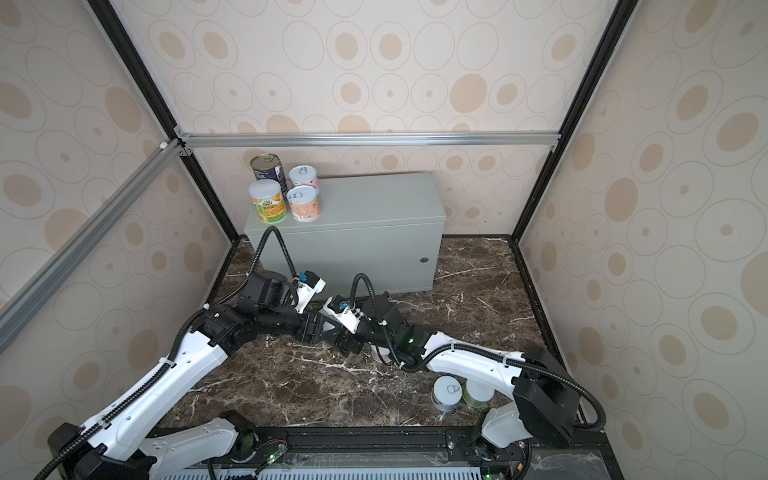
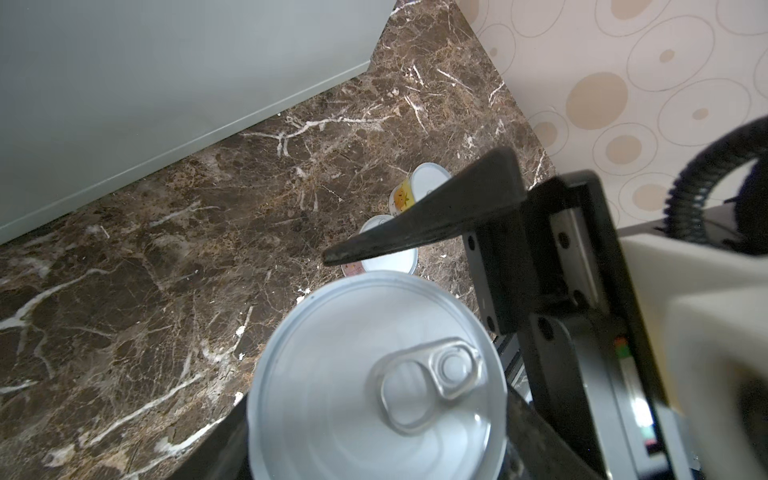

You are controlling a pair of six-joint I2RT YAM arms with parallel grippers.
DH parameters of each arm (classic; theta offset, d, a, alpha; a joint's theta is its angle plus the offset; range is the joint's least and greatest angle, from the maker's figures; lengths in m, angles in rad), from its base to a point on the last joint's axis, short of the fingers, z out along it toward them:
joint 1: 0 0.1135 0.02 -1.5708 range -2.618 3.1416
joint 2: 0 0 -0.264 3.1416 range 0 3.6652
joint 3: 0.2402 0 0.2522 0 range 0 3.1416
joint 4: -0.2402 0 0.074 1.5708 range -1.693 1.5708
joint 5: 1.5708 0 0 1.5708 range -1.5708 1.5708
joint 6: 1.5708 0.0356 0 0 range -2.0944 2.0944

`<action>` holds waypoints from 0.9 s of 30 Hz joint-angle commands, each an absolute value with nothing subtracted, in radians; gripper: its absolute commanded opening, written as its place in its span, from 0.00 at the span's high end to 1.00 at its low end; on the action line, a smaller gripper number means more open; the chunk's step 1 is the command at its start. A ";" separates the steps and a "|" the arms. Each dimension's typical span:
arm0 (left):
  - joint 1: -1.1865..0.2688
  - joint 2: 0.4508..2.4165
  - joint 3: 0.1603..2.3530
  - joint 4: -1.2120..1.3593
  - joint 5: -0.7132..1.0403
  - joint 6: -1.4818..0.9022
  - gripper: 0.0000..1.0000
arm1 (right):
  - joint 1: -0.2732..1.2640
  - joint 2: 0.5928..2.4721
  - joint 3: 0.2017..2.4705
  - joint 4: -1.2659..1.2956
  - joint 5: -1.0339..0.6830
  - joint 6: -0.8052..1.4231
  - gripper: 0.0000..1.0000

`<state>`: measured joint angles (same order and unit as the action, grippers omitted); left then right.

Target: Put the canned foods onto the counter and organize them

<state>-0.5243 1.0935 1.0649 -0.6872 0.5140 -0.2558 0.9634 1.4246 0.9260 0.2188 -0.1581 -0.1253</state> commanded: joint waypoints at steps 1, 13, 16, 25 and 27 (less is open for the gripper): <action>-0.533 1.086 1.120 -0.654 0.537 -0.214 0.63 | 0.962 1.426 0.957 0.232 -0.140 -0.126 0.19; -0.530 1.064 1.180 -0.617 0.461 -0.218 0.02 | 0.922 1.351 0.987 0.199 -0.175 -0.104 0.37; -0.519 1.053 1.224 -0.638 0.402 -0.211 0.02 | 0.901 1.318 0.993 0.185 -0.184 -0.104 0.37; -0.435 1.000 1.352 -0.701 0.243 -0.135 0.02 | 0.846 1.262 1.142 0.051 -0.174 -0.154 0.39; -0.424 0.983 1.366 -0.713 0.214 -0.112 0.02 | 0.829 1.272 1.207 0.016 -0.170 -0.149 0.39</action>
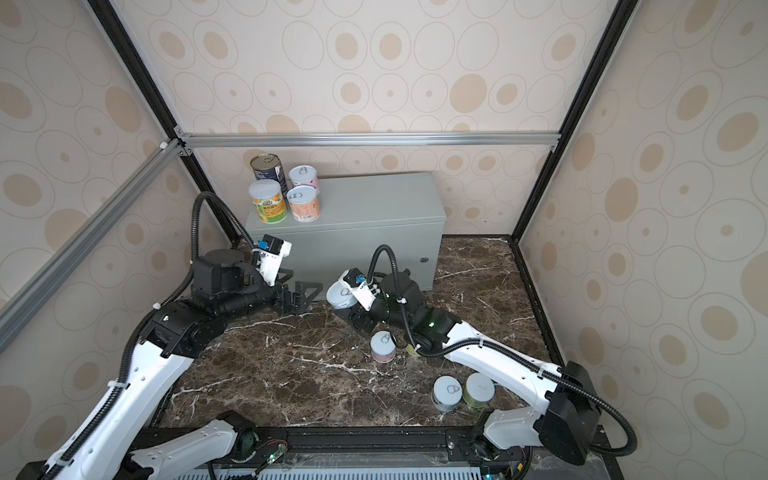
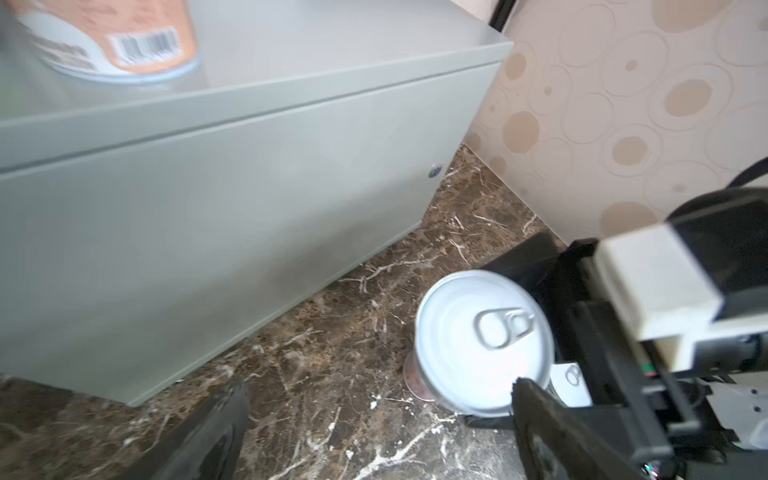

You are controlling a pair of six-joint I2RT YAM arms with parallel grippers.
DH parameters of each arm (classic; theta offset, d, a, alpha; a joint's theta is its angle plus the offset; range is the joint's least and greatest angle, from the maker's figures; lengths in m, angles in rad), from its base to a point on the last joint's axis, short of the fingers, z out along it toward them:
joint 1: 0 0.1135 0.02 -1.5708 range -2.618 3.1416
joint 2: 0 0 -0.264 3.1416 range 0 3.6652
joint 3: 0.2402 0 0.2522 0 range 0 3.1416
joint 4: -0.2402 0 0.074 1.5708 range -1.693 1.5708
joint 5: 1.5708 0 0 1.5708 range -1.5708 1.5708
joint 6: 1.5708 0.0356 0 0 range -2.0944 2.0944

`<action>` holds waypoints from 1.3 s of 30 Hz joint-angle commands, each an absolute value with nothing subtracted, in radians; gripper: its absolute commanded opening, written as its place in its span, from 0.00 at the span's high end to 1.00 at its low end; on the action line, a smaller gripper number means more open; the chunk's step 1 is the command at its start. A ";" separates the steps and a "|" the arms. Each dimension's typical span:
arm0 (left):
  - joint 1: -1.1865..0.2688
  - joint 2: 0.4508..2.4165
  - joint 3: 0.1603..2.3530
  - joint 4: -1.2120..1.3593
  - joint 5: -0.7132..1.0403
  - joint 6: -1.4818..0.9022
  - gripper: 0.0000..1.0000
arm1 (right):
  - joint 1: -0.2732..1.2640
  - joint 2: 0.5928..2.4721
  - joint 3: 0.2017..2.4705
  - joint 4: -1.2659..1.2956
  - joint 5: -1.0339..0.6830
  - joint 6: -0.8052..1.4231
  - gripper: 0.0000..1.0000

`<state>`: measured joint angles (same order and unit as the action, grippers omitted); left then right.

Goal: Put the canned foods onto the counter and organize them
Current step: 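Raise the light-blue can with the right gripper while the left gripper draws back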

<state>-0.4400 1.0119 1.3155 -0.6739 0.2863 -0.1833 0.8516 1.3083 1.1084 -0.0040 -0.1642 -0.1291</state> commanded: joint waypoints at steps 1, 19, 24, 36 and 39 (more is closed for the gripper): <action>-0.419 0.971 1.370 -0.720 0.194 -0.102 0.02 | 0.820 1.281 1.240 0.006 -0.172 -0.145 0.39; -0.407 0.743 1.236 -0.583 0.070 0.055 0.02 | 0.681 1.727 1.890 -0.029 -0.114 -0.075 0.39; -0.407 0.767 1.254 -0.548 0.151 0.070 0.02 | 0.660 1.901 2.108 -0.095 -0.095 -0.071 0.39; -0.407 0.769 1.226 -0.505 0.208 0.130 0.02 | 0.618 2.212 2.556 -0.214 -0.083 -0.050 0.36; -0.407 0.768 1.221 -0.498 0.212 0.129 0.02 | 0.609 2.246 2.589 -0.218 -0.078 -0.047 0.33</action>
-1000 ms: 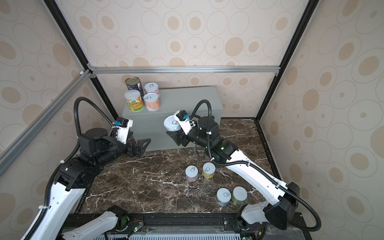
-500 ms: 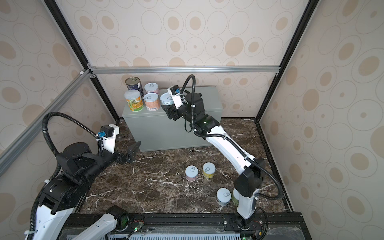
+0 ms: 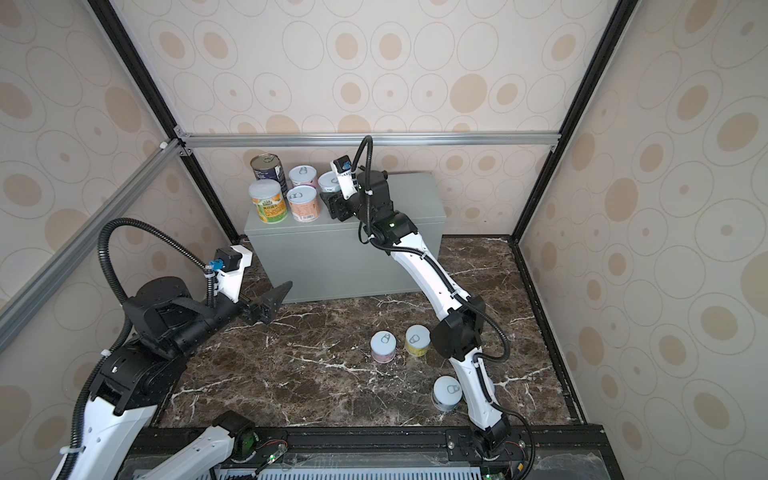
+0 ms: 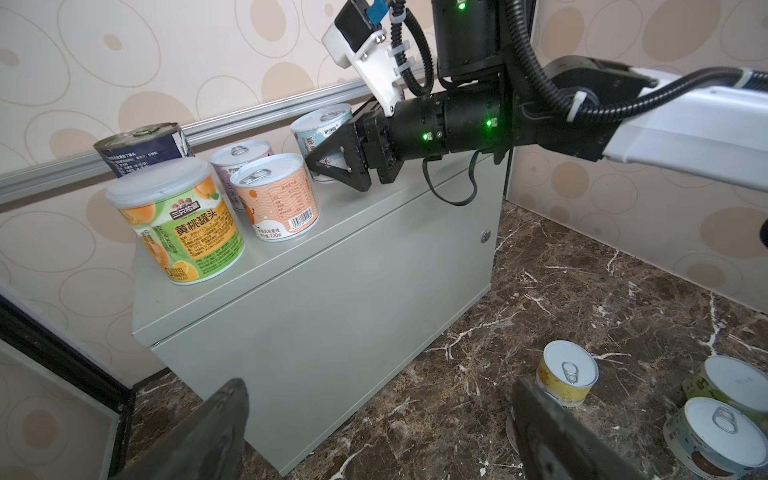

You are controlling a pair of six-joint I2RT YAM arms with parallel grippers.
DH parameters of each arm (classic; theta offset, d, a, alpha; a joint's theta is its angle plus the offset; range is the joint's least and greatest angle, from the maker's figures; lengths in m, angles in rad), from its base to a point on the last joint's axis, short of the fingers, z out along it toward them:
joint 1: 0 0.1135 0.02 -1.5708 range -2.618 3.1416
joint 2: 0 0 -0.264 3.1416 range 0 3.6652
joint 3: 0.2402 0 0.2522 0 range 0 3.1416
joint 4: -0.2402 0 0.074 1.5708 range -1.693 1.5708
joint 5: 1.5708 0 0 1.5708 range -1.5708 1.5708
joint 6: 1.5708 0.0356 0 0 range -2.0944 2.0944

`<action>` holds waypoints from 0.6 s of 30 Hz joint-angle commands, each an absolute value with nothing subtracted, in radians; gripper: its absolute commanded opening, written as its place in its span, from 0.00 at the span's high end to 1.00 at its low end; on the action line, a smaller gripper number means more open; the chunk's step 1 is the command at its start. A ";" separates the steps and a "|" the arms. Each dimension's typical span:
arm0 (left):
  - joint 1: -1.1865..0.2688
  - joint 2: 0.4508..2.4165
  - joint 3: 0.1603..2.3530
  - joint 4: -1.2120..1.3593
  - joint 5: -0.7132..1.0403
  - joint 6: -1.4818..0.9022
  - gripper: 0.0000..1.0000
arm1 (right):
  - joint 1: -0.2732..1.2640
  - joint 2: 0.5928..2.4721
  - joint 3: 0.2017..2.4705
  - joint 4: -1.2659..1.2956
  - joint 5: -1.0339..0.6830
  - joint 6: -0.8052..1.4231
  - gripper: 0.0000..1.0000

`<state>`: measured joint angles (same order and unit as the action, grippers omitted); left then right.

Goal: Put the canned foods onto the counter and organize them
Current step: 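Raise the light-blue can with the right gripper while the left gripper draws back, then lower the light-blue can onto the cabinet top beside the pink can with the right gripper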

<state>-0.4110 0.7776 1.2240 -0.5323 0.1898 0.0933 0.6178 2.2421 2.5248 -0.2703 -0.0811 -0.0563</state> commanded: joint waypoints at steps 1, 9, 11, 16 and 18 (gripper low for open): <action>-0.407 0.769 1.220 -0.495 0.214 0.129 0.02 | 0.605 2.254 2.592 -0.218 -0.076 -0.044 0.33; -0.407 0.778 1.216 -0.487 0.226 0.124 0.02 | 0.578 2.285 2.598 -0.224 -0.108 -0.021 0.30; -0.407 0.778 1.216 -0.486 0.224 0.123 0.02 | 0.576 2.292 2.608 -0.235 -0.119 -0.020 0.28; -0.407 0.780 1.218 -0.476 0.231 0.118 0.02 | 0.571 2.286 2.611 -0.256 -0.131 -0.023 0.16; -0.407 0.787 1.223 -0.474 0.233 0.118 0.02 | 0.571 2.277 2.609 -0.272 -0.133 -0.032 0.12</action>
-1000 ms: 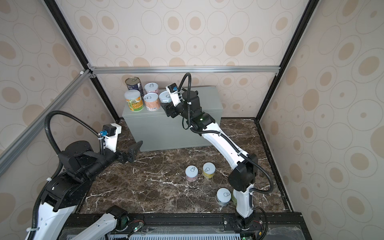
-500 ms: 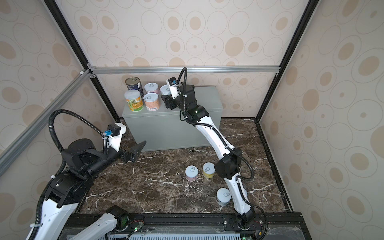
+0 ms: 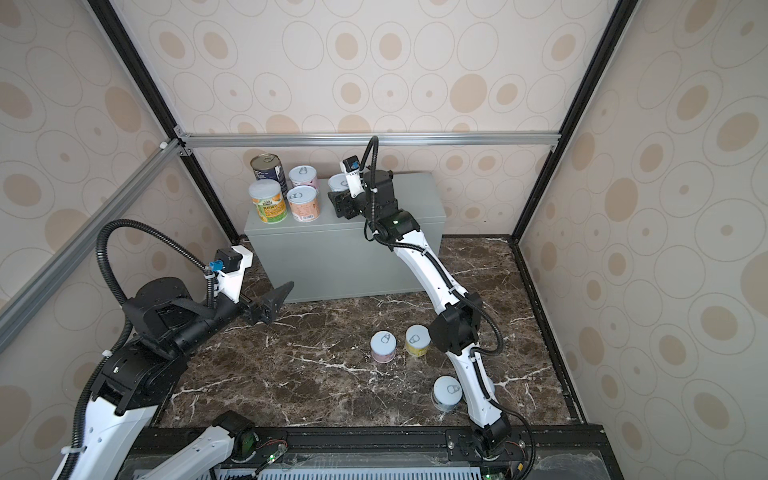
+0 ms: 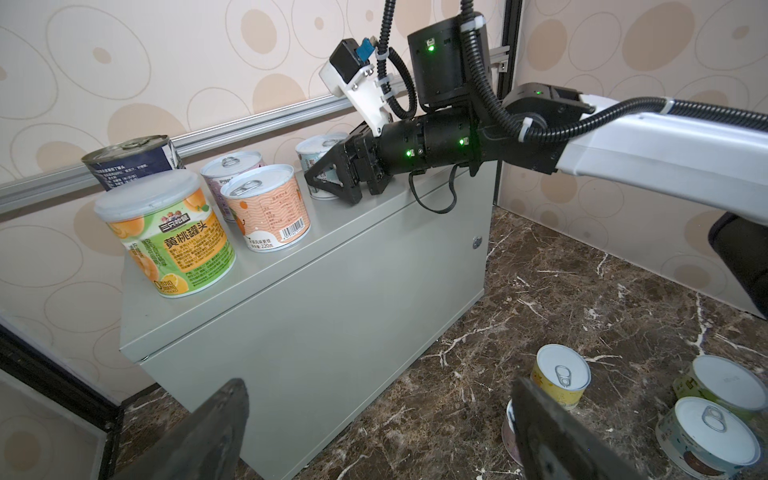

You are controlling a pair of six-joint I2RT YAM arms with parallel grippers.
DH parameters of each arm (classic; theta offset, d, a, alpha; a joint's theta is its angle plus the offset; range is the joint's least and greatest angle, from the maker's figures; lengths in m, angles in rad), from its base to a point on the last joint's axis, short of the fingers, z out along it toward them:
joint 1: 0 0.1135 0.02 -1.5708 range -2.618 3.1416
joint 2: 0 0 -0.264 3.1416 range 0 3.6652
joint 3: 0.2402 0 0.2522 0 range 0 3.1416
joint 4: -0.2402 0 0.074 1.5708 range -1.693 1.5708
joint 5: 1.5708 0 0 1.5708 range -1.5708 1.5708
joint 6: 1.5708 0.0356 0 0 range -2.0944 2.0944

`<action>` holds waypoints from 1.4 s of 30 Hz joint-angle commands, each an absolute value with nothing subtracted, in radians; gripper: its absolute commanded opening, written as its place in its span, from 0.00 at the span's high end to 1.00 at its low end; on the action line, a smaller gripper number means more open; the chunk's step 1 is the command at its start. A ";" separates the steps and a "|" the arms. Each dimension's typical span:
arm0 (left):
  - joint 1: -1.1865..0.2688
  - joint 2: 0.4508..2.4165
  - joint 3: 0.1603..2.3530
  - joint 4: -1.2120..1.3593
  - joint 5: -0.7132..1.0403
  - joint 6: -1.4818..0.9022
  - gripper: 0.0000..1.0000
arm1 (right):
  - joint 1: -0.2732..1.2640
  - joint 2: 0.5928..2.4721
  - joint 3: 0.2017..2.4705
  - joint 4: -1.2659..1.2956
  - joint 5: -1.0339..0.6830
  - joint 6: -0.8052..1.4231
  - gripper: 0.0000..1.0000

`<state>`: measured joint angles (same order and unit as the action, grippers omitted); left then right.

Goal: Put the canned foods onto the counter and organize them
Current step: 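Lower the light-blue can onto the cabinet top beside the pink can with the right gripper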

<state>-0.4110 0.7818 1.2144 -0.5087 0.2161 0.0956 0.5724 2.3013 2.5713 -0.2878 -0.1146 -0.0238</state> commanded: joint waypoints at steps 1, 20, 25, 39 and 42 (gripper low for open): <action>-0.406 0.791 1.225 -0.476 0.234 0.119 0.02 | 0.570 2.270 2.607 -0.284 -0.135 -0.037 0.09; -0.406 0.802 1.232 -0.470 0.251 0.100 0.02 | 0.556 2.152 2.428 -0.275 -0.169 -0.082 0.20; -0.407 0.793 1.236 -0.485 0.240 0.104 0.02 | 0.556 2.193 2.477 -0.277 -0.180 -0.068 0.24; -0.407 0.780 1.233 -0.491 0.228 0.112 0.02 | 0.556 2.304 2.593 -0.283 -0.201 -0.022 0.33; -0.407 0.781 1.231 -0.490 0.229 0.112 0.02 | 0.557 2.324 2.606 -0.282 -0.194 -0.011 0.33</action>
